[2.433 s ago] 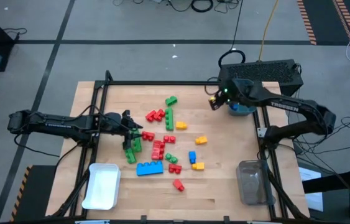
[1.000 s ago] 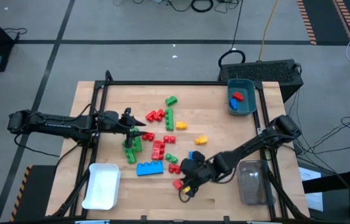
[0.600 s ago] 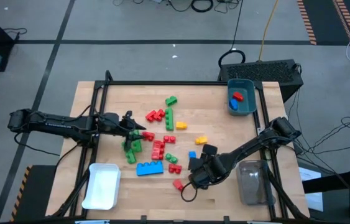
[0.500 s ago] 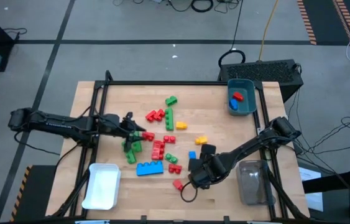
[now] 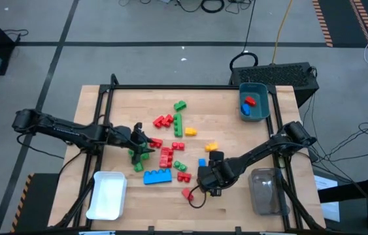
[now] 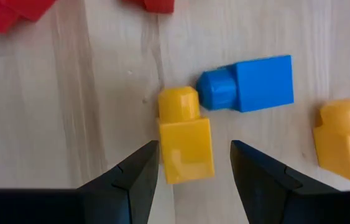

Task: Sort blocks by size
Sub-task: Put the one stud yellow game piece into the blue bin

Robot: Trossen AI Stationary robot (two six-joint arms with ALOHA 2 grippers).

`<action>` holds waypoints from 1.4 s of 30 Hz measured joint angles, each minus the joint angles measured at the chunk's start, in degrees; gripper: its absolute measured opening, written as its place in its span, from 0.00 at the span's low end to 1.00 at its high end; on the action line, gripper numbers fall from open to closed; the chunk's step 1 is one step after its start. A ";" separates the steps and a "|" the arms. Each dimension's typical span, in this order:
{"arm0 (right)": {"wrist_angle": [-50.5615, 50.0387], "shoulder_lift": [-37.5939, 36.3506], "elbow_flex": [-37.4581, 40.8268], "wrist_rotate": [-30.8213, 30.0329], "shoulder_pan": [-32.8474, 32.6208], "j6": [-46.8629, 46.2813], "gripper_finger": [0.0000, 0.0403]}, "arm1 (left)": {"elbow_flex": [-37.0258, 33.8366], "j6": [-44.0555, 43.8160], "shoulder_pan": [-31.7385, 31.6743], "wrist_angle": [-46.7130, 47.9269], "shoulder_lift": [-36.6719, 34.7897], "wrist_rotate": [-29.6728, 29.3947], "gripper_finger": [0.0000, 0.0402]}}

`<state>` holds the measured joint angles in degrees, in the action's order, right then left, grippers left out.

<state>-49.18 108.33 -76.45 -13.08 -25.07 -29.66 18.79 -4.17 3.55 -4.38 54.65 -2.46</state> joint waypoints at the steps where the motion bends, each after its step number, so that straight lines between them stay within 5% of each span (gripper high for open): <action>1: 0.62 0.00 0.35 0.02 0.10 0.37 0.46 | 0.02 0.01 0.00 -0.05 0.36 -0.47 0.41; 16: 11.12 0.02 8.01 4.39 3.08 3.30 0.46 | 0.00 0.01 -0.02 -2.90 5.06 -1.63 0.41; 28: 11.35 0.00 8.81 4.48 4.84 2.32 0.29 | 0.00 0.05 -0.02 -6.19 6.14 -1.57 0.41; 42: 6.55 -6.43 8.79 1.36 7.98 0.15 0.29 | 0.01 -0.01 0.55 -5.82 6.14 -1.44 0.41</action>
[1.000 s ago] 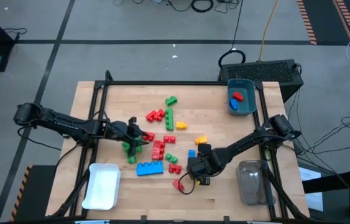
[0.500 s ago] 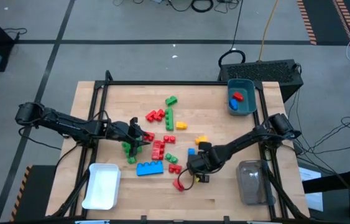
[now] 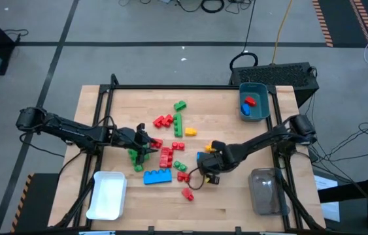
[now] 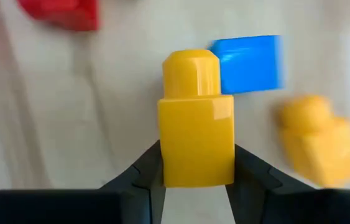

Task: Sort blocks by size
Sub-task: Put the one stud yellow game piece into the blue bin

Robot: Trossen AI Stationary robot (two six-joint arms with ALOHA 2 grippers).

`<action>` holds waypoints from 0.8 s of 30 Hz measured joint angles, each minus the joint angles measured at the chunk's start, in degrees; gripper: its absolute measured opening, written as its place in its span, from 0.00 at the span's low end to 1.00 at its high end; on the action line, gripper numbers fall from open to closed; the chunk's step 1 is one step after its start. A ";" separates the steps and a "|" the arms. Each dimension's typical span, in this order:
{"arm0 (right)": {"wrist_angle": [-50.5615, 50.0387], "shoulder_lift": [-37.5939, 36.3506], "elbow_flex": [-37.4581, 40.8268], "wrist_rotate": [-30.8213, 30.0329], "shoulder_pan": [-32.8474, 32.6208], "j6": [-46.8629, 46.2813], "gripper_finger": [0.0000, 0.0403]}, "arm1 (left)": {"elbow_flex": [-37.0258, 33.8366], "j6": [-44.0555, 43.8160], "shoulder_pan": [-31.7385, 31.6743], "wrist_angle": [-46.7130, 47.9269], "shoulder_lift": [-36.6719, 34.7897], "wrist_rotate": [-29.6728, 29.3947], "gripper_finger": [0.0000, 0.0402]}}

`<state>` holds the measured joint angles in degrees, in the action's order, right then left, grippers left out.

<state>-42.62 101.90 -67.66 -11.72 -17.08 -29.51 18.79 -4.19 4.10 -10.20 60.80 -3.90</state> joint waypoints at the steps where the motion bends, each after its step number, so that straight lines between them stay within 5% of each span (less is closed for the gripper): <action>1: -1.03 -1.06 0.00 -0.93 0.38 -0.15 0.30 | -0.01 0.00 0.14 0.03 0.00 -0.02 0.41; 11: -10.27 -13.00 2.10 -6.43 8.16 -2.45 0.30 | -0.01 0.04 0.55 0.02 0.00 -0.72 0.41; 24: -9.15 -31.34 19.73 -7.94 30.55 -7.07 0.30 | -0.01 0.49 0.55 0.62 0.00 -1.09 0.41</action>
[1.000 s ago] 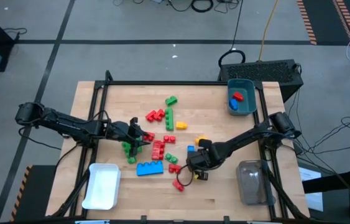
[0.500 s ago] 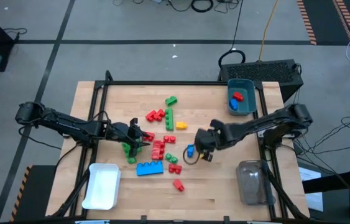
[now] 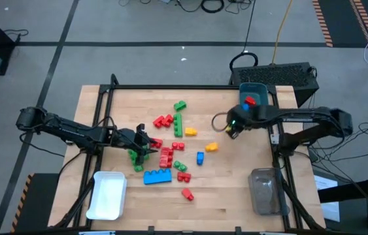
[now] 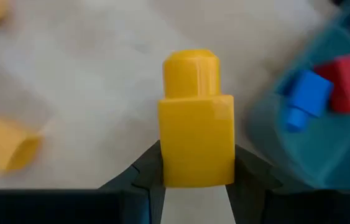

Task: Sort blocks by size
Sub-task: Put the one stud yellow game piece into the blue bin

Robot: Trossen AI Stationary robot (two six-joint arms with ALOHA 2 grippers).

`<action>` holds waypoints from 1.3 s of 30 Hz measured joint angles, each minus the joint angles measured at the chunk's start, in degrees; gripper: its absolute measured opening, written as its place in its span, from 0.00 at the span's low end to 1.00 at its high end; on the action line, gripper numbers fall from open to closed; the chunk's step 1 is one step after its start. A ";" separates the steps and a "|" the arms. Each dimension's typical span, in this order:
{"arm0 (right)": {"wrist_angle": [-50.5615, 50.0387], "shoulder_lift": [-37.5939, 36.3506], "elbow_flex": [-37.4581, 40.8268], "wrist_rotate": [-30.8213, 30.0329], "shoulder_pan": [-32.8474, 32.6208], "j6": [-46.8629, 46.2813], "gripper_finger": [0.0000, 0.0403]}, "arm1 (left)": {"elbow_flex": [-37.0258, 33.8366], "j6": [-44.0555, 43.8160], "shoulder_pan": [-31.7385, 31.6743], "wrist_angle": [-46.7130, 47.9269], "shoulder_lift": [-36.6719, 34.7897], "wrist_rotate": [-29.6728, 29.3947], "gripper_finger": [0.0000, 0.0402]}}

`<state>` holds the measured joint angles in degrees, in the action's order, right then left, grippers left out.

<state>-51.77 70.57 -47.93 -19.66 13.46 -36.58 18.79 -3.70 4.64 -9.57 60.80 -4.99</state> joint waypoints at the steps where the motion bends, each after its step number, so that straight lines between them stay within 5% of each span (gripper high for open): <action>1: 0.71 -1.09 0.89 -0.07 1.84 -0.23 0.30 | 0.00 0.06 0.00 -0.03 0.00 -0.02 0.41; 18: 6.46 -1.72 2.50 -1.58 26.17 4.37 0.30 | 0.00 0.10 0.00 -0.18 0.00 -1.31 0.41; 39: 6.82 1.39 2.45 -1.11 30.34 8.25 0.47 | 0.00 2.73 -0.01 1.54 0.00 -4.97 0.41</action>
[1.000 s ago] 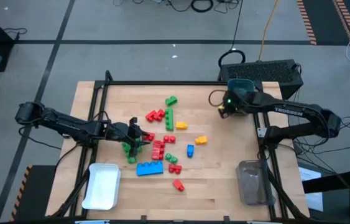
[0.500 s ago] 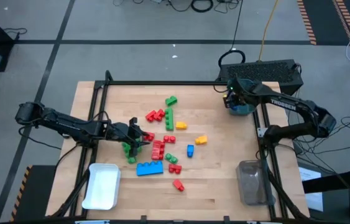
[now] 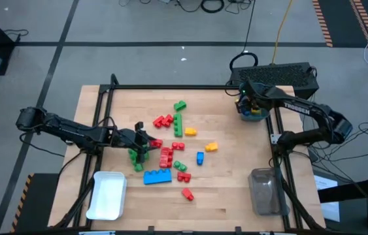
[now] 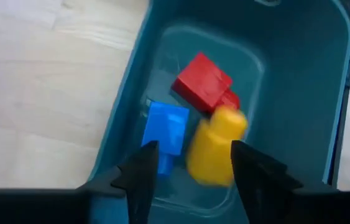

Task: Sort blocks by size
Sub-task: Put the one stud yellow game piece into the blue bin

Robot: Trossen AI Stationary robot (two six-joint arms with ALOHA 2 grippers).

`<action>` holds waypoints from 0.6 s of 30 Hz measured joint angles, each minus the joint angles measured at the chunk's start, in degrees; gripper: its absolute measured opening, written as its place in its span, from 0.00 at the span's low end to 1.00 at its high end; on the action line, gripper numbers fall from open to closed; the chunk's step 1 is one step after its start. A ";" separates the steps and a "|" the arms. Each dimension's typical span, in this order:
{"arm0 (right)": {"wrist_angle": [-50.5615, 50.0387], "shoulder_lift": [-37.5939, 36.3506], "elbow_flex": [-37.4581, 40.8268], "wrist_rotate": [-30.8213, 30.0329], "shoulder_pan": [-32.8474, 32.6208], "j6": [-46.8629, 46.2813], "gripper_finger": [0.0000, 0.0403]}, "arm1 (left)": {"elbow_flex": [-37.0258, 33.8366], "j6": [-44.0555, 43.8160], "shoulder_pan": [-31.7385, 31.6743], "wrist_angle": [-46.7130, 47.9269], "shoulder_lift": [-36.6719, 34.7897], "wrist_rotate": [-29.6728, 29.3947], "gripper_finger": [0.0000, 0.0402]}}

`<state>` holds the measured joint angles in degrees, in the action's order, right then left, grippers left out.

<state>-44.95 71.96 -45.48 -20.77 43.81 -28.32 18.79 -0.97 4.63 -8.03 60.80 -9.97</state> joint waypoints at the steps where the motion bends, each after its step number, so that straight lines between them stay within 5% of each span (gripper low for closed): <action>1: -0.07 -0.42 -0.23 0.14 -0.53 0.87 0.47 | 0.01 0.81 -0.01 -0.02 0.00 -0.15 0.41; 18: 8.38 -4.71 -3.91 11.38 -21.82 12.17 0.47 | 0.01 7.32 -0.14 -4.39 -0.01 -4.03 0.41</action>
<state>-36.58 67.25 -49.39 -9.39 21.98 -16.15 18.80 6.35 4.49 -12.42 60.79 -14.00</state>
